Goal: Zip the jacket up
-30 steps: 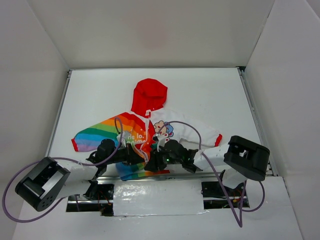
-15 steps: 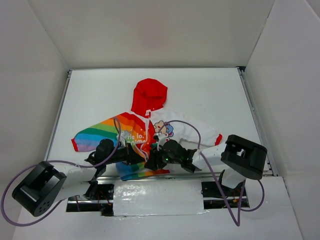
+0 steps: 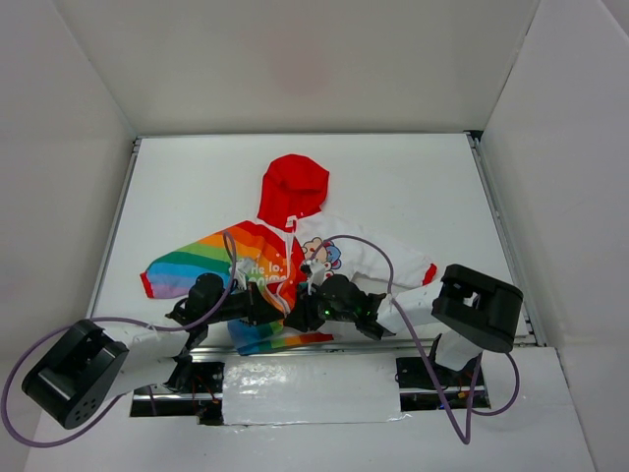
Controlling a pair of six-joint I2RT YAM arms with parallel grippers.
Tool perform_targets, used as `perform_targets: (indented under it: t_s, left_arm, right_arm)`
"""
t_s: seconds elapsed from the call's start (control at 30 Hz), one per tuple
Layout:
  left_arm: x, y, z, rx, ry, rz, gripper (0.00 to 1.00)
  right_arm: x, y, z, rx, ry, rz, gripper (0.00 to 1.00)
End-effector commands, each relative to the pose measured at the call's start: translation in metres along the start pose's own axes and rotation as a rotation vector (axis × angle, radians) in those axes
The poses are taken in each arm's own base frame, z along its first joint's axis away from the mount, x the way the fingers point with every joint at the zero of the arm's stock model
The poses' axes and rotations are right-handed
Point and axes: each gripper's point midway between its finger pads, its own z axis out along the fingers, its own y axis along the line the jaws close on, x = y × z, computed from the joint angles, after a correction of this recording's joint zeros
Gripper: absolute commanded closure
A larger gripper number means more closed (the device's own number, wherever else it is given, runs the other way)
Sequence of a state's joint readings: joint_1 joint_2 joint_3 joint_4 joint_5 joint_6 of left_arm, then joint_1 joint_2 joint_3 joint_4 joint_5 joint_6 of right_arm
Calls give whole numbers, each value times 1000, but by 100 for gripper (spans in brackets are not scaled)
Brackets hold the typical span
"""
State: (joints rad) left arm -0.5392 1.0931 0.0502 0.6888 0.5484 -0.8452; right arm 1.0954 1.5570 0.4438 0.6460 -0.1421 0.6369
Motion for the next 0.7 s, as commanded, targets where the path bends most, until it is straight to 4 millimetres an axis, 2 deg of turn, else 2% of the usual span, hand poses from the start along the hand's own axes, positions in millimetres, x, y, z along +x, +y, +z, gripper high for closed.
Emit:
perform_targets:
  t_s: [0.0,0.2,0.4,0.6,0.67]
  left_arm:
    - [-3,-11,1,52,-4,20,100]
    - [-3,-10,2,50,1,26,100]
    - [-6,-13,3,54,-4,34,100]
    - [-8,-13,3,55,-5,43,100]
    - [-7,-13,3,57,-5,42,100]
  right_arm:
    - [-19,17,-1,-64,-72,-15,69]
    - [-13,17,-3,-64,-51,20,78]
    - [-6,20,-7,-80,-30,89,79]
    - [-2,27,-10,-94,3,194,88]
    - [1,32,-10,-109,30,214,86]
